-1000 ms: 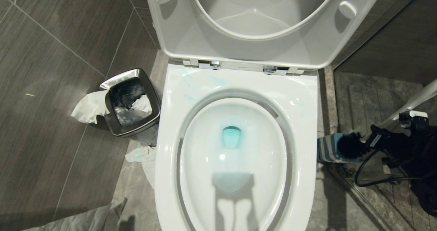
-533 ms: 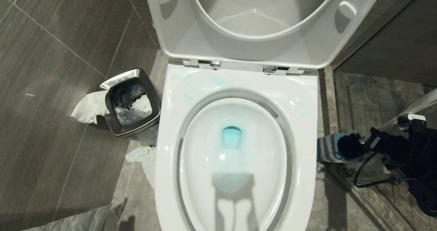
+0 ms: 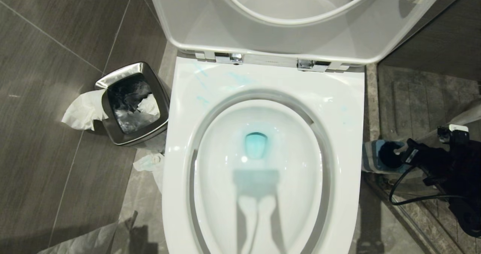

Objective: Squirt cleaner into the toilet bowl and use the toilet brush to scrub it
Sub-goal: Put the toilet brush back

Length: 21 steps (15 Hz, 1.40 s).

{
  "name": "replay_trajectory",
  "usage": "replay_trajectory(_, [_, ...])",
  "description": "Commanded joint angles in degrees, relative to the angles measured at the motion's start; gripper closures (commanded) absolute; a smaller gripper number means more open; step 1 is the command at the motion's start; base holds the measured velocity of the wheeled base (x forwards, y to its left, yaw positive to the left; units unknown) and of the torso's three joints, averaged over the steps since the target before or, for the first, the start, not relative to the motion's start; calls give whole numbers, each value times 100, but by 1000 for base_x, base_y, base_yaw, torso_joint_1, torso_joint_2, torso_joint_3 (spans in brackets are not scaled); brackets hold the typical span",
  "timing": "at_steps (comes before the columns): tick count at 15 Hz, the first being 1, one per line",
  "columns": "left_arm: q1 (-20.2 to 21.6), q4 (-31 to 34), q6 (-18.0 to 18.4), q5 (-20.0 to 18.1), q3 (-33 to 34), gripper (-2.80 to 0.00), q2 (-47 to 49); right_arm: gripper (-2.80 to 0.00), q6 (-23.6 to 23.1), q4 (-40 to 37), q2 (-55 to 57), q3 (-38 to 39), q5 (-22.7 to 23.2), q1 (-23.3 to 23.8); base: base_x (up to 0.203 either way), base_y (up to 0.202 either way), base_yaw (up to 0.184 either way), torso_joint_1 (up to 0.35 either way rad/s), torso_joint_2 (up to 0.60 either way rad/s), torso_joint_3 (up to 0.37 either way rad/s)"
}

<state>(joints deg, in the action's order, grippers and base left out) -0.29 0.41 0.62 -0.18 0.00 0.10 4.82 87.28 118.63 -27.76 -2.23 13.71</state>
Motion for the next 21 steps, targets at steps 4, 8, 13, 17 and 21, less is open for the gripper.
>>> replay_trajectory(4, [3, 2, -1, 1, 9, 0, 8, 0, 14, 38, -137, 38, -14, 0, 0, 0, 0, 3, 1, -53])
replay_trajectory(8, [3, 2, -1, -3, 9, 0, 8, -280, 10, 38, -251, 127, -24, 0, 0, 0, 0, 0, 0, 0])
replay_trajectory(13, [3, 20, 8, -16, 9, 0, 8, -280, 10, 38, -370, 297, -5, 0, 0, 0, 0, 0, 0, 0])
replay_trajectory(17, [3, 11, 17, -17, 9, 0, 8, -280, 10, 38, -494, 609, 64, 0, 0, 0, 0, 0, 0, 0])
replay_trajectory(21, [3, 11, 43, -17, 9, 0, 8, -280, 2, 38, -712, 1186, 223, 0, 0, 0, 0, 0, 0, 0])
